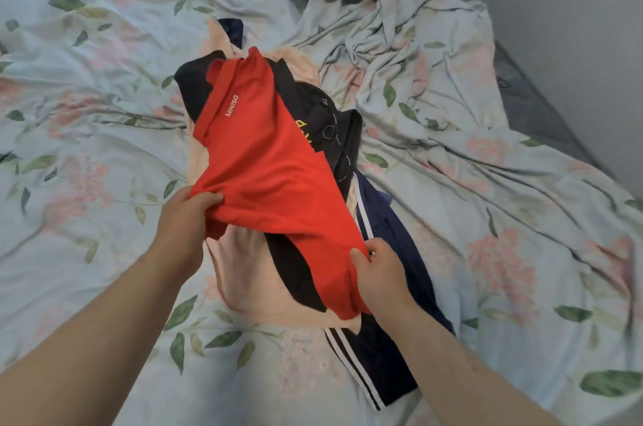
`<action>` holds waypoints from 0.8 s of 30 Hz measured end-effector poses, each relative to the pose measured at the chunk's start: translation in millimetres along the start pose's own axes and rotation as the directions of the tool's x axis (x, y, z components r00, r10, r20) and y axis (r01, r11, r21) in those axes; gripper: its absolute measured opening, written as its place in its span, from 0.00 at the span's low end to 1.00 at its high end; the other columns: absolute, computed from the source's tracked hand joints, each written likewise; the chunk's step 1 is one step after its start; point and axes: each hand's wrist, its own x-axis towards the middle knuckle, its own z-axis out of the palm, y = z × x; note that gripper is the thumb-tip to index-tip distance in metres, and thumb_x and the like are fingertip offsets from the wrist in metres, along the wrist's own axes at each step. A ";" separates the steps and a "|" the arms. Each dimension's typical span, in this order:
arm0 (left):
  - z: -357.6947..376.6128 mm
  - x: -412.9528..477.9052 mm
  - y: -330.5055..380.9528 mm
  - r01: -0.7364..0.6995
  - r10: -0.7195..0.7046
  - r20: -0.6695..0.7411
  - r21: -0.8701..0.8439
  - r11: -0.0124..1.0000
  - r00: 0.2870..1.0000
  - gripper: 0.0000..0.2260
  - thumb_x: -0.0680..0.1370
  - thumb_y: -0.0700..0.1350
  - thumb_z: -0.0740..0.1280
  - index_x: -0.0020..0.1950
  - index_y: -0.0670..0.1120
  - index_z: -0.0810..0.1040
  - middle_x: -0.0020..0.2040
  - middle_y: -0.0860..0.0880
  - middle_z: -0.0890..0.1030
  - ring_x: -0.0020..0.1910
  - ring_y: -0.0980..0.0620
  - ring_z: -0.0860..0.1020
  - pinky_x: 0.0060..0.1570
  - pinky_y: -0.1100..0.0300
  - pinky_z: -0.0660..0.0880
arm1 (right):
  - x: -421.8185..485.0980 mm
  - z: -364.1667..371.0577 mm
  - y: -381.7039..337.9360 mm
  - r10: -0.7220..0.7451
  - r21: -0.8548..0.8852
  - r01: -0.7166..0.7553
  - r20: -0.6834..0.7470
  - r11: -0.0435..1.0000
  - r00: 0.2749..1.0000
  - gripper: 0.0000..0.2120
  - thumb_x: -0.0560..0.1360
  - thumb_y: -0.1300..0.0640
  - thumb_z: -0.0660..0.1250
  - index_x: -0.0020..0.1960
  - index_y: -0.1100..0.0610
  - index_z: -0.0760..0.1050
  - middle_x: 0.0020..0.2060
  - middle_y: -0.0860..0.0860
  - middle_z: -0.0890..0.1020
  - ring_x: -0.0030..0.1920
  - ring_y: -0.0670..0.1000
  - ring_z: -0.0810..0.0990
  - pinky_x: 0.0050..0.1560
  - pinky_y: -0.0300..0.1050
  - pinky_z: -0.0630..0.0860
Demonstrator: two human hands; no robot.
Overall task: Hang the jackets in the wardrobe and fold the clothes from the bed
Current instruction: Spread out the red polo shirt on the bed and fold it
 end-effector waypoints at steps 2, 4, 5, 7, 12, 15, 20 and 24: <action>-15.0 -23.8 12.9 0.045 -0.046 -0.006 -0.123 0.991 0.999 0.03 0.71 0.38 0.65 0.42 0.44 0.73 0.31 0.46 0.73 0.24 0.49 0.72 0.29 0.56 0.72 | -15.8 -15.1 -17.3 0.029 0.003 -0.029 0.015 1.000 0.999 0.05 0.80 0.53 0.61 0.46 0.49 0.72 0.44 0.48 0.78 0.43 0.46 0.76 0.38 0.38 0.70; -32.4 -47.1 28.2 0.082 -0.090 -0.020 -0.241 0.967 0.996 0.05 0.73 0.36 0.64 0.42 0.45 0.72 0.30 0.48 0.75 0.23 0.50 0.70 0.34 0.54 0.73 | -35.2 -28.2 -37.3 0.119 0.111 -0.128 0.085 0.986 0.989 0.05 0.81 0.53 0.61 0.50 0.51 0.75 0.48 0.51 0.81 0.47 0.50 0.80 0.45 0.45 0.77; -41.8 -59.0 36.3 0.092 -0.105 -0.028 -0.297 0.951 0.994 0.06 0.73 0.35 0.63 0.43 0.45 0.73 0.29 0.49 0.75 0.22 0.51 0.70 0.37 0.54 0.74 | -46.1 -33.4 -48.1 0.179 0.209 -0.209 0.150 0.955 0.972 0.06 0.81 0.55 0.61 0.52 0.54 0.77 0.49 0.54 0.83 0.49 0.53 0.82 0.48 0.50 0.80; -64.3 -83.3 52.9 0.097 -0.125 -0.045 -0.403 0.910 0.991 0.07 0.73 0.33 0.62 0.43 0.46 0.73 0.31 0.50 0.76 0.25 0.53 0.70 0.41 0.56 0.74 | -74.5 -42.4 -70.6 0.211 0.381 -0.316 0.293 0.869 0.933 0.07 0.80 0.62 0.62 0.54 0.57 0.78 0.48 0.58 0.85 0.47 0.55 0.85 0.46 0.52 0.81; -127.0 -153.1 90.8 0.076 -0.263 -0.106 -0.797 0.600 0.959 0.06 0.78 0.35 0.63 0.45 0.44 0.77 0.38 0.49 0.82 0.36 0.56 0.80 0.39 0.64 0.79 | -161.4 -46.4 -135.0 0.033 0.524 -0.320 0.484 0.790 0.874 0.16 0.75 0.73 0.61 0.58 0.59 0.75 0.55 0.65 0.80 0.46 0.58 0.80 0.44 0.51 0.79; -141.4 -212.5 94.9 0.159 -0.322 -0.022 -0.837 0.524 0.947 0.06 0.81 0.40 0.61 0.49 0.42 0.78 0.45 0.46 0.81 0.41 0.52 0.82 0.42 0.62 0.81 | -215.3 -32.9 -178.5 -0.084 0.575 -0.312 0.559 0.756 0.825 0.17 0.74 0.76 0.59 0.58 0.63 0.75 0.48 0.62 0.82 0.42 0.55 0.83 0.39 0.47 0.80; -154.4 -324.1 107.5 0.440 -0.378 0.249 -0.671 0.597 0.892 0.22 0.77 0.55 0.65 0.57 0.36 0.74 0.48 0.36 0.79 0.44 0.40 0.80 0.46 0.47 0.79 | -289.0 5.5 -240.1 -0.137 0.513 -0.208 0.554 0.833 0.821 0.14 0.76 0.74 0.61 0.60 0.67 0.74 0.51 0.64 0.81 0.47 0.56 0.81 0.54 0.52 0.79; -173.9 -390.2 137.3 0.247 -0.182 0.170 -0.541 0.804 0.968 0.20 0.72 0.54 0.67 0.54 0.40 0.80 0.48 0.38 0.85 0.43 0.43 0.84 0.42 0.50 0.81 | -342.4 29.5 -265.7 -0.146 0.300 -0.033 0.555 0.953 0.819 0.06 0.78 0.67 0.64 0.53 0.62 0.77 0.41 0.57 0.81 0.39 0.50 0.78 0.41 0.43 0.77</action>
